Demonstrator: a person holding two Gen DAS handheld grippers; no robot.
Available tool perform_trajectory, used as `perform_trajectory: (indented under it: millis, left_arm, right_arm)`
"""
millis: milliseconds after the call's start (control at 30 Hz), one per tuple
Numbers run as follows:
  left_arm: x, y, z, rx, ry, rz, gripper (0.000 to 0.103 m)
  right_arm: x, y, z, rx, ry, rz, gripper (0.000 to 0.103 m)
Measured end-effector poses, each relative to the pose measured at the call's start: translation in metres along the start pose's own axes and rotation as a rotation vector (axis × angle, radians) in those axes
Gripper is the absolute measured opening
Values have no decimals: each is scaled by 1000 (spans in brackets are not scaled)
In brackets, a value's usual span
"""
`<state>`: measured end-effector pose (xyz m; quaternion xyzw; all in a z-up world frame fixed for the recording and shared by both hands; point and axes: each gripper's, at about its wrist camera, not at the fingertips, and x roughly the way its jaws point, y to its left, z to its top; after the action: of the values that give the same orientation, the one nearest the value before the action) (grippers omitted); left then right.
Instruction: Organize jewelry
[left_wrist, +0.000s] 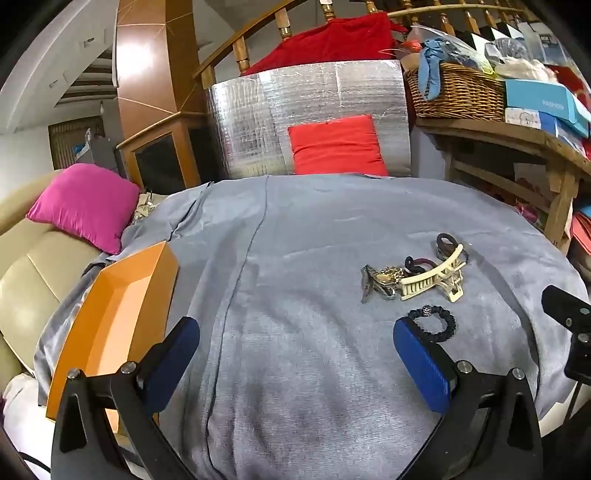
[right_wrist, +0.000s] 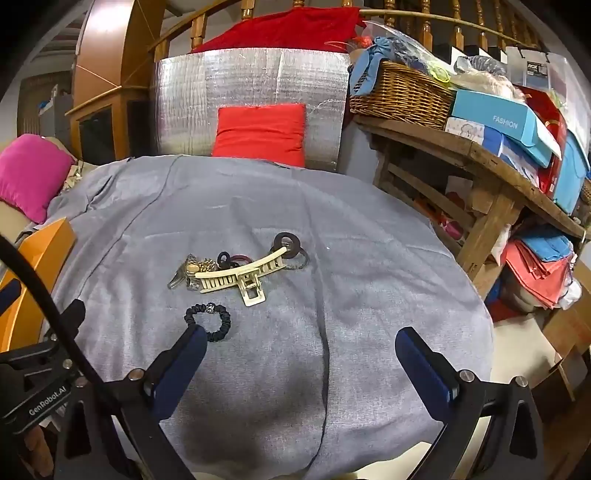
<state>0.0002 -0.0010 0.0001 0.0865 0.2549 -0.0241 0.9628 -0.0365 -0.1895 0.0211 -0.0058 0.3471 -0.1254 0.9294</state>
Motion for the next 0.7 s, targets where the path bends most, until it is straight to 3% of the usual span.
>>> perform_trajectory:
  millis: [700]
  left_arm:
    - [9,-8,1,-27,38,-17,103]
  right_arm:
    - [12,-1,-3,8,31,13,103]
